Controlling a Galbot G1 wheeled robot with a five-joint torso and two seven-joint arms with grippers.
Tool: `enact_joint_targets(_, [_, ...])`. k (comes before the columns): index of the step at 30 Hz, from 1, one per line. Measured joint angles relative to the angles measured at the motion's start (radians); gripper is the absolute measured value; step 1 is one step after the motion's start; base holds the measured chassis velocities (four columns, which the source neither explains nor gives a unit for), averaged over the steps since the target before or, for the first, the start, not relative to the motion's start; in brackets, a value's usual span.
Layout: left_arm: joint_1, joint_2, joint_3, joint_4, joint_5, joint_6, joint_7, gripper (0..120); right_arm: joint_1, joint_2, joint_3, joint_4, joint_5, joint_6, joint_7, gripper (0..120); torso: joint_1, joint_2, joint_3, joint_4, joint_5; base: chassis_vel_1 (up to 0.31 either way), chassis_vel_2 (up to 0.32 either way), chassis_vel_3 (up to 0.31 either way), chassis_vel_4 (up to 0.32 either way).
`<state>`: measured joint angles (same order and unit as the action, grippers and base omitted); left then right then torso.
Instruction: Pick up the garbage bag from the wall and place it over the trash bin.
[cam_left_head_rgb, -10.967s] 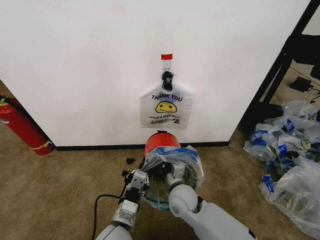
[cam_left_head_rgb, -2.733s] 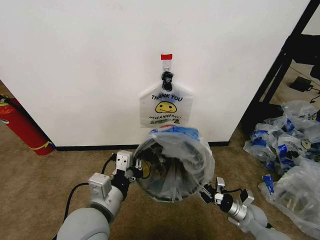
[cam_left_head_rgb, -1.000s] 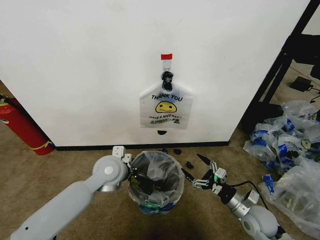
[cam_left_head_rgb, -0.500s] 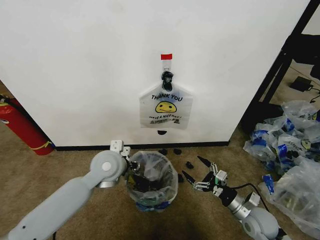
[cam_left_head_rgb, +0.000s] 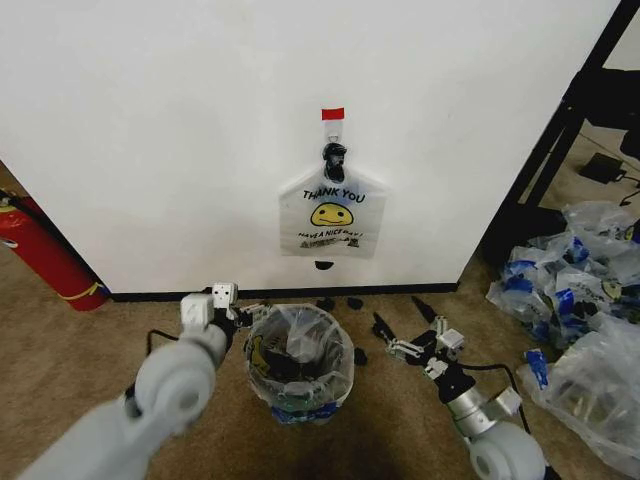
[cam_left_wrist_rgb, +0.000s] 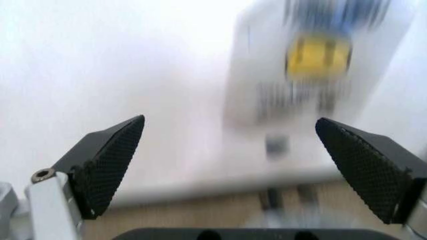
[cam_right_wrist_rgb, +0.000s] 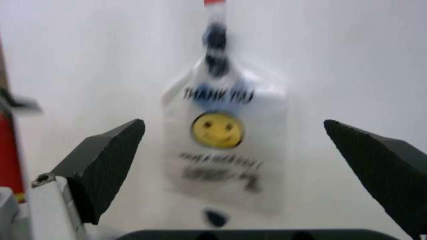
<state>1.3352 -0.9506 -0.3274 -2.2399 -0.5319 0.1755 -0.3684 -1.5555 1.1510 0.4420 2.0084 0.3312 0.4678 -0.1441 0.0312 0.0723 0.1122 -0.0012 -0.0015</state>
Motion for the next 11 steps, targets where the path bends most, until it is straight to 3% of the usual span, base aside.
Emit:
enact_joint_targets(2, [0.062, -0.086, -0.074, -0.005, 0.103, -0.110, 0.107, 100, -0.029, 0.039, 0.039, 0.049, -0.085, -0.001, 0.035, 100, 0.000, 0.000, 0.000, 0.0000, -0.0008, 0.000, 0.000, 0.000, 0.000])
enact_joint_targets(4, [0.096, -0.166, -0.126, -0.027, 0.158, -0.157, 0.185, 100, -0.072, 0.073, 0.055, 0.112, -0.121, -0.042, 0.074, 100, 0.000, 0.000, 0.000, 0.0000, -0.0002, 0.000, 0.000, 0.000, 0.000])
enact_joint_targets(8, [0.121, -0.292, -0.208, -0.065, 0.265, -0.193, 0.287, 100, -0.192, 0.123, 0.054, 0.214, -0.238, -0.107, 0.170, 100, 0.000, 0.000, 0.000, -0.0008, -0.0004, 0.000, 0.000, 0.000, 0.000])
enact_joint_targets(11, [0.142, -0.329, -0.227, -0.087, 0.287, -0.191, 0.307, 100, -0.241, 0.139, 0.039, 0.248, -0.277, -0.122, 0.223, 100, 0.000, 0.000, 0.000, -0.0008, -0.0002, 0.000, 0.000, 0.000, 0.000])
